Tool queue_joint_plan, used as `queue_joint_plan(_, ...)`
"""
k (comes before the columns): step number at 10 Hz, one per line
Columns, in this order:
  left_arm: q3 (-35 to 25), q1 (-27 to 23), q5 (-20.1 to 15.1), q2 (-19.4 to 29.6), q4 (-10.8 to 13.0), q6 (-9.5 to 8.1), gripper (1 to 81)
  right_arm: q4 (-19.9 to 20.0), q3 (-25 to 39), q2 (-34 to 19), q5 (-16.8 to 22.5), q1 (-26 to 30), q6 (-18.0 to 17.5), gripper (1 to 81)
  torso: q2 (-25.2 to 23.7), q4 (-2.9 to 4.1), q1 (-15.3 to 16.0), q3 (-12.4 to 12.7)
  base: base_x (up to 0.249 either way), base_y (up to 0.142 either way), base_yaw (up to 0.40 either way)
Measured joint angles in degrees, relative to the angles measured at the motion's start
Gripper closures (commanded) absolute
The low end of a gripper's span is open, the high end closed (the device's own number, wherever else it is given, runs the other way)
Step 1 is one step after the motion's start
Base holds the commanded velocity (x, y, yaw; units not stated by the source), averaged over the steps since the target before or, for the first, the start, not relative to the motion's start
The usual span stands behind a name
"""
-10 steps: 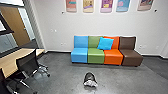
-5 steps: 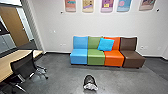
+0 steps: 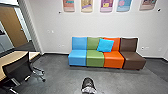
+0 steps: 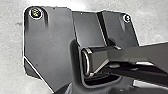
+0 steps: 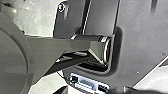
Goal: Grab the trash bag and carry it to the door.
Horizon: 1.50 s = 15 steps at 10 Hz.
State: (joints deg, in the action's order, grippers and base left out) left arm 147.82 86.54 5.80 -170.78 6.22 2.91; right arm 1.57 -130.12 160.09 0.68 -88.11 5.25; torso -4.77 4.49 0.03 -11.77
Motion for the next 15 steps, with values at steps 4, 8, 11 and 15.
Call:
queue_joint_plan(4, 0.0, 0.0, 0.0, 0.0, 0.0, 0.00, 1.0, 0.0, 0.0, -0.1, 0.0, 0.0, 0.0, 1.0, 0.0, 0.00, 0.0, 0.0, 0.164, 0.000, 0.000)
queue_joint_plan(8, 0.0, -0.3, 0.1, -0.1, 0.0, 0.00, 1.0, 0.0, -0.1, -0.1, -0.1, 0.2, 0.0, 1.0, 0.0, 0.00, 0.0, 0.0, 0.164, 0.000, 0.000)
queue_joint_plan(11, 0.0, -0.3, 0.0, 0.0, 0.0, 0.00, 1.0, 0.0, -0.1, -0.1, 0.0, 0.2, 0.0, 1.0, 0.0, 0.00, 0.0, 0.0, 0.164, 0.000, 0.000)
queue_joint_plan(15, 0.0, -0.3, 0.0, 0.0, 0.0, -0.02, 1.0, 0.0, -0.2, -0.1, 0.0, 0.2, 0.0, 1.0, 0.0, 0.00, 0.0, 0.0, 0.164, 0.000, 0.000)
